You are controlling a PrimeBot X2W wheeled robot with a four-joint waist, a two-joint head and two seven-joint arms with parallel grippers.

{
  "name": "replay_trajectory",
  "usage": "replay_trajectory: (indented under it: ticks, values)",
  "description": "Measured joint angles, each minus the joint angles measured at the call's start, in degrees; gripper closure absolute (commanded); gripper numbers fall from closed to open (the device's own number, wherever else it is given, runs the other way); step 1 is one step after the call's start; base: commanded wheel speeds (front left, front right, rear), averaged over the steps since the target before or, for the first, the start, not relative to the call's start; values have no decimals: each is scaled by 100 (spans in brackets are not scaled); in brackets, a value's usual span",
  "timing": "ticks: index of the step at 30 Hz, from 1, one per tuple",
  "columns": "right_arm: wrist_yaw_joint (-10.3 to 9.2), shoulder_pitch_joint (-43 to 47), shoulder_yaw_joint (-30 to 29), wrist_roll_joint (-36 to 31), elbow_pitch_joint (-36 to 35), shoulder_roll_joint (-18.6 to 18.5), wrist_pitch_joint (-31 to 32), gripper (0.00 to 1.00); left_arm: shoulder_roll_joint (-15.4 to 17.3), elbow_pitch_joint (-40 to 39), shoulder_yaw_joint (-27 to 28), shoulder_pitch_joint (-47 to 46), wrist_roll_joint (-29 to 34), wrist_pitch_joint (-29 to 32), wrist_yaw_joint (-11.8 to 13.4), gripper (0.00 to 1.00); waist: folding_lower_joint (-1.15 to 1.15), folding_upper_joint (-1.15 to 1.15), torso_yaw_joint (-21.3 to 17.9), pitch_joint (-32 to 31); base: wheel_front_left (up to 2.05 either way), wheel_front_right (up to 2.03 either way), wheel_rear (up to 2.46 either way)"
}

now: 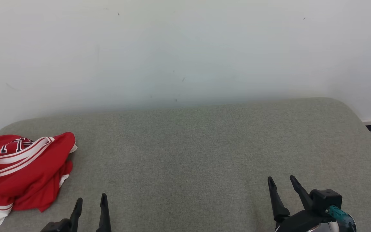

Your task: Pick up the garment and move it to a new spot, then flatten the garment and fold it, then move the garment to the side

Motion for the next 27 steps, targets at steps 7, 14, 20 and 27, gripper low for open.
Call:
replay_trajectory:
  ticks: [7,14,20,27]
  values:
    - [0,4,9,-209,56,-1,2,0,-1,89,-4,17,112,26,81,0,0,0,-2,-49,0,0,0]
    - [0,8,21,-389,113,-1,30,0,12,101,16,76,190,56,146,0,0,0,-12,-104,0,0,0]
    - [0,9,8,-382,169,-2,86,0,36,107,58,102,111,87,154,0,0,0,-10,-117,0,0,0]
    - [0,21,-14,-361,189,-2,109,0,62,100,53,136,80,121,199,0,0,0,4,-120,0,0,0]
